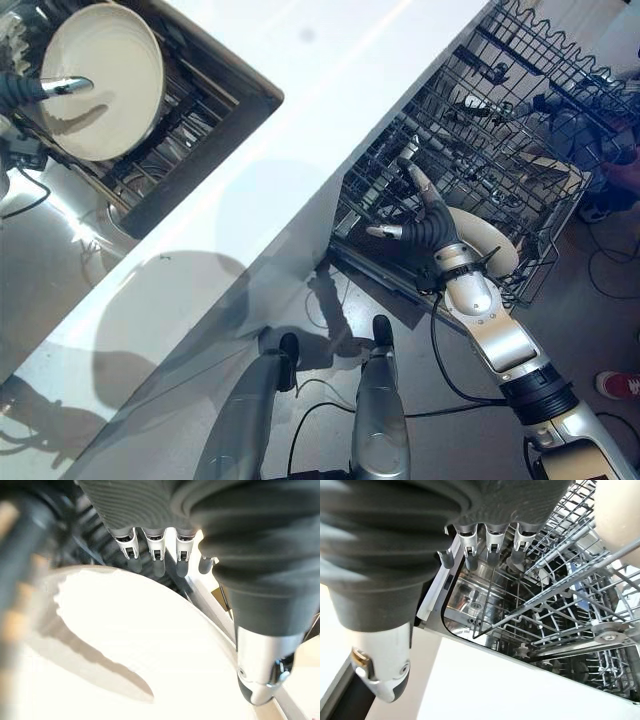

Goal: Pick up plates and place into dishwasher.

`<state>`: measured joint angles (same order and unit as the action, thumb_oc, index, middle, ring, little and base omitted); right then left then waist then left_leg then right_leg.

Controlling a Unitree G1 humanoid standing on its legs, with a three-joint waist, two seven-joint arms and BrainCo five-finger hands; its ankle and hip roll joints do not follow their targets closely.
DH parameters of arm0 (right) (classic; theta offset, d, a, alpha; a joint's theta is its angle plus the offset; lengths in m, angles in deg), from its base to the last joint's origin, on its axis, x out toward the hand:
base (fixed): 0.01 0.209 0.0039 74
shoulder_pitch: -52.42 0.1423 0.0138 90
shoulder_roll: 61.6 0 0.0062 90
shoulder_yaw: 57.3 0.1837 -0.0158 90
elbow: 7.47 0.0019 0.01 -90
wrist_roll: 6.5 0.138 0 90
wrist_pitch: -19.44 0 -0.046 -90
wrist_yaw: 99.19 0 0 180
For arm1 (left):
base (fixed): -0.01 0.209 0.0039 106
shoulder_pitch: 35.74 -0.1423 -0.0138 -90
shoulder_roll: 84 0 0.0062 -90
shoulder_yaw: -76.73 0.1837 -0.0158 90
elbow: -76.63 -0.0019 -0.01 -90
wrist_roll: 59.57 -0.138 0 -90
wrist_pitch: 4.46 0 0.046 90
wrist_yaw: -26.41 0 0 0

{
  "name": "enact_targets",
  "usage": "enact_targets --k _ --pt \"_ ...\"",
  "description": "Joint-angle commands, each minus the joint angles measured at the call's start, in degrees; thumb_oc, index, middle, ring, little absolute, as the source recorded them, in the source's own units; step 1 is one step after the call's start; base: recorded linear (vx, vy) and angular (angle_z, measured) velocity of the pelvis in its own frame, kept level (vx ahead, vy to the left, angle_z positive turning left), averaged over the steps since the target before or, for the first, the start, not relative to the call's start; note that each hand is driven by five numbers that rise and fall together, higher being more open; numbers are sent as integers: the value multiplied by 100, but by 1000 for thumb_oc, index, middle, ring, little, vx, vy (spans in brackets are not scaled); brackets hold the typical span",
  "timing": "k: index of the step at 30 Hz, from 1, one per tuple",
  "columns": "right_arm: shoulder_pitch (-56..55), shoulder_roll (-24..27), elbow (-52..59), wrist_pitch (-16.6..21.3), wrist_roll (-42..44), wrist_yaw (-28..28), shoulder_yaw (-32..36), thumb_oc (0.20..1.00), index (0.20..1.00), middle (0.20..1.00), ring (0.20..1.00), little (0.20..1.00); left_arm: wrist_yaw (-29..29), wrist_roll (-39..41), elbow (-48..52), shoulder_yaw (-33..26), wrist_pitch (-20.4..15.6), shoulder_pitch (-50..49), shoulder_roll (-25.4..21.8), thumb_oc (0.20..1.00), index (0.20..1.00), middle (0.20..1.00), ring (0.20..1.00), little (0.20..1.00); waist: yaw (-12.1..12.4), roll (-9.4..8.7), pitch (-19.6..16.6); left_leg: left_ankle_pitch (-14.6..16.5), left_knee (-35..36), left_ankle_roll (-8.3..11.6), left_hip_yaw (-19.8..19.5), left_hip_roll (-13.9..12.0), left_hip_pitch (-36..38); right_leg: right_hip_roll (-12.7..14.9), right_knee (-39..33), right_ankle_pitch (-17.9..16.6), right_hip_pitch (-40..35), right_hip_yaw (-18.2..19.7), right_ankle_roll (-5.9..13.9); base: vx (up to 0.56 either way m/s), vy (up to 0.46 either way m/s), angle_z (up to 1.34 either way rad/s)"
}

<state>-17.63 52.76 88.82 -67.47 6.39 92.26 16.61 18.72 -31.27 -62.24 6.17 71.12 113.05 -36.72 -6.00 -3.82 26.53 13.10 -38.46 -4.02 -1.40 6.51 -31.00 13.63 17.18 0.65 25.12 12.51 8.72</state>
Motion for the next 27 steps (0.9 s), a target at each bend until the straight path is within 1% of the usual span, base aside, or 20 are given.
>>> enact_targets --k 1,2,4,6,7,8,12,15,21,23,25,27 --pt "296 166 443 286 -135 -31 636 1000 1000 1000 1000 1000 -699 424 -309 310 811 -855 1082 1000 1000 1000 1000 1000 -54 -18 232 394 255 501 -232 -201 251 158 -148 -925 128 88 253 0 0 0" --pt "297 170 443 280 -140 -32 640 1000 1000 1000 1000 1000 -748 477 -305 315 887 -867 1096 1000 1000 1000 1000 1000 -56 -11 233 388 268 498 -234 -200 265 156 -143 -928 126 85 252 0 0 0" --pt "331 175 446 241 -138 7 619 1000 1000 1000 1000 1000 -1185 734 -388 353 1401 -919 1191 1000 1000 1000 1000 1000 -69 7 240 388 290 477 -235 -192 303 147 -112 -943 126 79 248 0 0 0" --pt "374 222 463 181 -89 5 613 1000 1000 1000 1000 1000 -1734 675 -532 462 1806 -981 1269 1000 1000 1000 1000 1000 -93 18 233 390 269 475 -211 -201 308 144 -95 -959 135 60 241 0 0 0" --pt "370 271 469 178 -39 2 616 1000 1000 1000 1000 1000 -1865 563 -564 513 1971 -1056 1309 1000 1000 1000 1000 1000 -98 23 233 389 260 465 -208 -200 314 141 -89 -973 136 54 241 0 0 0" --pt "355 308 478 181 -2 -8 623 1000 1000 1000 1000 1000 -1908 285 -603 548 2109 -1116 1330 1000 1000 1000 1000 1000 -102 27 226 392 266 453 -204 -200 334 140 -87 -978 129 51 244 18 -10 -3" --pt "268 463 639 136 150 -3 648 1000 1000 1000 1000 1000 -1848 -699 -984 765 2390 -1248 1318 1000 1000 1000 1000 1000 -133 28 193 382 284 426 -187 -191 385 130 -90 -1002 97 43 245 7 -8 -3" --pt "177 531 780 108 219 30 651 1000 1000 1000 1000 1000 -1927 -1278 -1293 867 2419 -1287 1251 1000 1000 1000 1000 1000 -158 20 176 393 245 426 -163 -194 395 116 -79 -997 52 61 231 13 -22 -8" --pt "109 625 802 125 320 -17 690 1000 1000 1000 1000 1000 -2211 -1866 -1434 999 2404 -1309 1209 1000 1000 1000 1000 1000 -184 35 162 380 254 424 -127 -202 443 145 -46 -1003 10 22 224 1 3 -1" --pt "137 656 789 125 353 -11 679 1000 1000 1000 1000 1000 -2368 -1857 -1345 1057 2427 -1314 1189 1000 1000 1000 1000 1000 -178 56 165 385 246 423 -139 -186 452 142 -10 -1006 12 33 223 0 0 0" --pt "124 704 832 96 377 -23 698 1000 1000 1000 1000 1000 -2652 -1762 -1173 1141 2386 -1330 1133 1000 1000 1000 1000 1000 -171 83 173 393 243 418 -144 -179 467 153 19 -1011 9 29 222 0 0 0" --pt "109 696 828 91 346 -26 717 1000 1000 1000 1000 1000 -2944 -1561 -950 1194 2259 -1377 1118 1000 1000 1000 1000 1000 -155 108 176 399 247 415 -146 -176 474 165 33 -1022 8 20 225 0 0 0"
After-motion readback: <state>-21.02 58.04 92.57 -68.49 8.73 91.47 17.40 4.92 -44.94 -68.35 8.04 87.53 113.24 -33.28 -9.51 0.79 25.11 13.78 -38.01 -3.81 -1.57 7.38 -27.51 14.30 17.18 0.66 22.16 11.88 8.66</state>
